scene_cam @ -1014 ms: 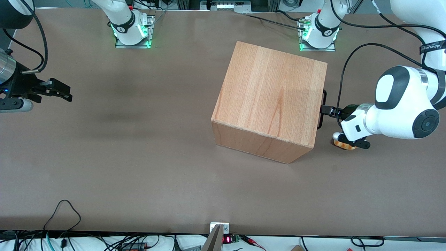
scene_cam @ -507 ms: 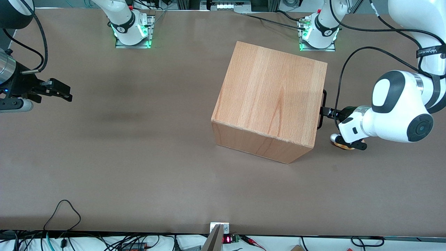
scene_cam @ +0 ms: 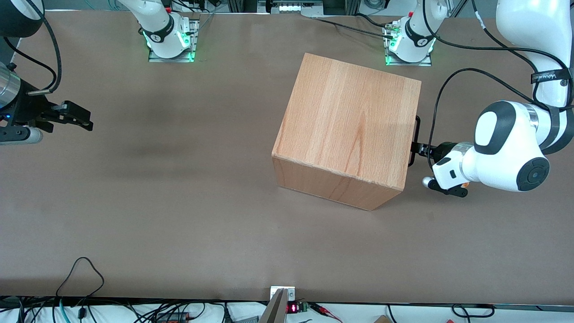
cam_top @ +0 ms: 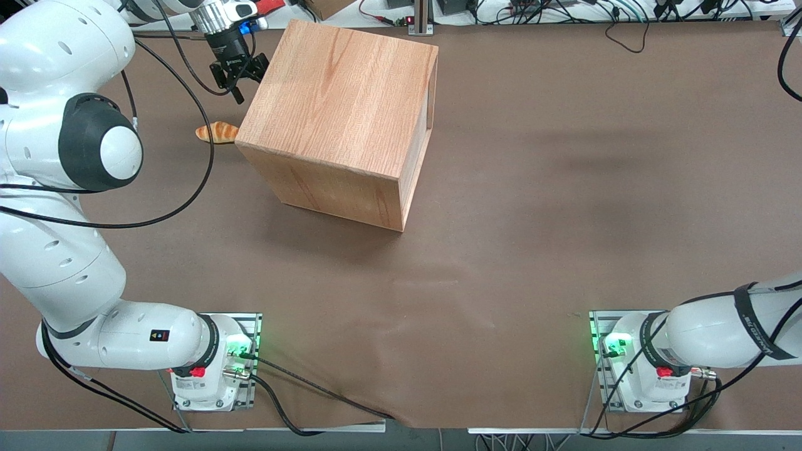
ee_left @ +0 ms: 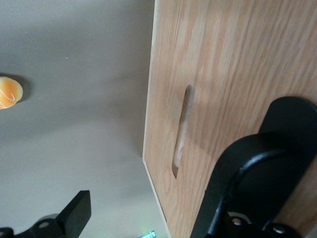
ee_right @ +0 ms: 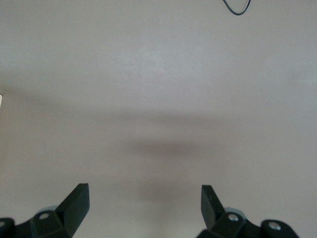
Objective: Open top drawer with left arm
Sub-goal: 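Pull the handle away from the cabinet with the left gripper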
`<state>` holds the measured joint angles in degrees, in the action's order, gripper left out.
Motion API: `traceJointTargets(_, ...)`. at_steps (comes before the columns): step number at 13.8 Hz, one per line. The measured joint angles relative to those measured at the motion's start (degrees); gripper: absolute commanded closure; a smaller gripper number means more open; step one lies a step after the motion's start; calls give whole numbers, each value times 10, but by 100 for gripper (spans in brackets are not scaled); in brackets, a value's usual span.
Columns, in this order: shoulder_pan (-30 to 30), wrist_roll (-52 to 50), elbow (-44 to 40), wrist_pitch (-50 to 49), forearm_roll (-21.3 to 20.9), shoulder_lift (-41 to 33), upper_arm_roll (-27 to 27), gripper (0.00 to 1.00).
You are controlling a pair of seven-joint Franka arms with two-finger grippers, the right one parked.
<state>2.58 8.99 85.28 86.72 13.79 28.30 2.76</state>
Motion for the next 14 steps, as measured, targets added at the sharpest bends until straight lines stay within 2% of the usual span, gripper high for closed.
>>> traceJointTargets(11,-11,7,-12,-1,-11,1,-33,0)
traceJointTargets(14,-34,8,-16,1,-12,3,-37,0)
